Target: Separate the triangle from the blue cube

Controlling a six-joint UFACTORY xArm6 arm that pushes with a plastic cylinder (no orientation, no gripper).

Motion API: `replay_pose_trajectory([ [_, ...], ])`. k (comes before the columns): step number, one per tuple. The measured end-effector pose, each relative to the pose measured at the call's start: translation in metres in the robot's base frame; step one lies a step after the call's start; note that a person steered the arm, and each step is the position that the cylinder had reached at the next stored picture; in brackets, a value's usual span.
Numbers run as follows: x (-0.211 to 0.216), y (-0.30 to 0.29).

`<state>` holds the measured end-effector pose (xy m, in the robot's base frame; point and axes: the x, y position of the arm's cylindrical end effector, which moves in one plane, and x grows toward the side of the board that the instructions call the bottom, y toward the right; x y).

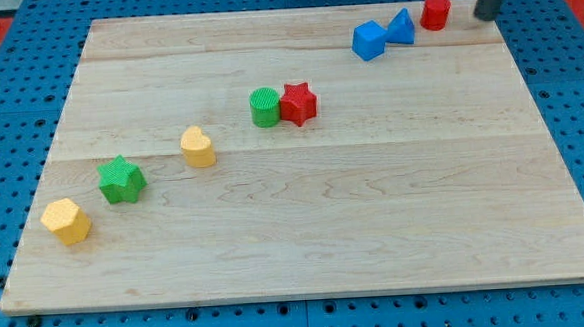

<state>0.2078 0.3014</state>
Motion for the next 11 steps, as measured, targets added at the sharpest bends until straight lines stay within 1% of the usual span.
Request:
replay_pose_trajectory([
  [1,-0.016,-0.036],
  [2,0.009,-0.123],
  [3,0.016,-0.185],
  [5,0.017,-0.074],
  [6,0.039,-0.092],
  [7,0.042,-0.201],
  [8,0.041,-0.291],
  [9,0.027,-0.296],
  [10,0.012,-0.258],
  [11,-0.014,-0.283],
])
